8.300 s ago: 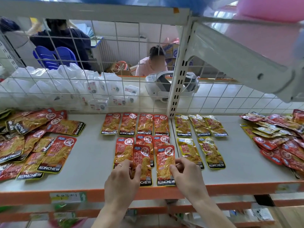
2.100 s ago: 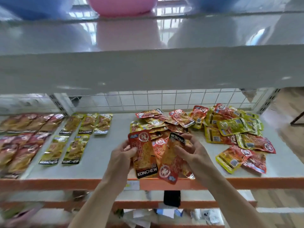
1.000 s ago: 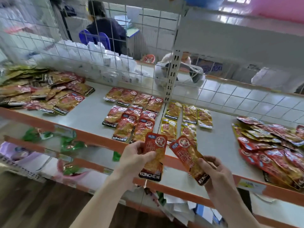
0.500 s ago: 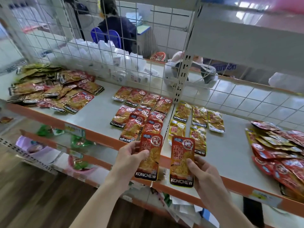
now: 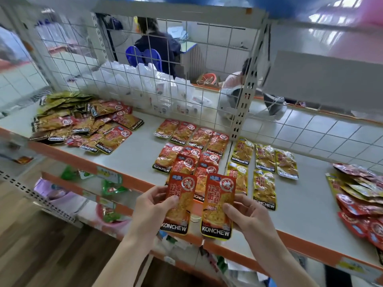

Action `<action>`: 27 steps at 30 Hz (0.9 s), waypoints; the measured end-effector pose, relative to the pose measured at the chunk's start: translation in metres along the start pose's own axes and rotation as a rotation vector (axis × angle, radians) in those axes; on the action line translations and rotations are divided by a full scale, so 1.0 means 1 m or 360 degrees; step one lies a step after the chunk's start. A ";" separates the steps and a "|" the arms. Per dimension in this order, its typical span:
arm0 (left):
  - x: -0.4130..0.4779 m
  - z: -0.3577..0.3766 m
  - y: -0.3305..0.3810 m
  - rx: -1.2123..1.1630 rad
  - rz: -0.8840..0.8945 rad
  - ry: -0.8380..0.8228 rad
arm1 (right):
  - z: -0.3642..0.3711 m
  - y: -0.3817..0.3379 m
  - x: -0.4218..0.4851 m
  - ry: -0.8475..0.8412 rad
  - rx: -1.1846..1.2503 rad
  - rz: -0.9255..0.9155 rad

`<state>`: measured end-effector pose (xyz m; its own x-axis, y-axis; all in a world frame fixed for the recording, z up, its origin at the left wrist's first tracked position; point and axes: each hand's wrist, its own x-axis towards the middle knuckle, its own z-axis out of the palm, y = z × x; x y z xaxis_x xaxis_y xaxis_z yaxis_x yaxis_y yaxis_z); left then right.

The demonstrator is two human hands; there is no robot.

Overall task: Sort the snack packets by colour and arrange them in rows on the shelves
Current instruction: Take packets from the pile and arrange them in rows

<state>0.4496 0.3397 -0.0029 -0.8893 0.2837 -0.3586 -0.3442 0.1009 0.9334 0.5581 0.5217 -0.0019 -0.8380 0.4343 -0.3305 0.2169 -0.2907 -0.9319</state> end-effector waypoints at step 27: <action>0.104 -0.194 0.024 -0.0031 -0.0066 -0.0238 | 0.203 0.031 0.033 0.0390 -0.0146 -0.0105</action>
<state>0.2900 0.1865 -0.0190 -0.8198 0.4188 -0.3906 -0.3871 0.0973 0.9169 0.4360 0.3539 -0.0116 -0.7081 0.6464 -0.2843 0.2196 -0.1811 -0.9586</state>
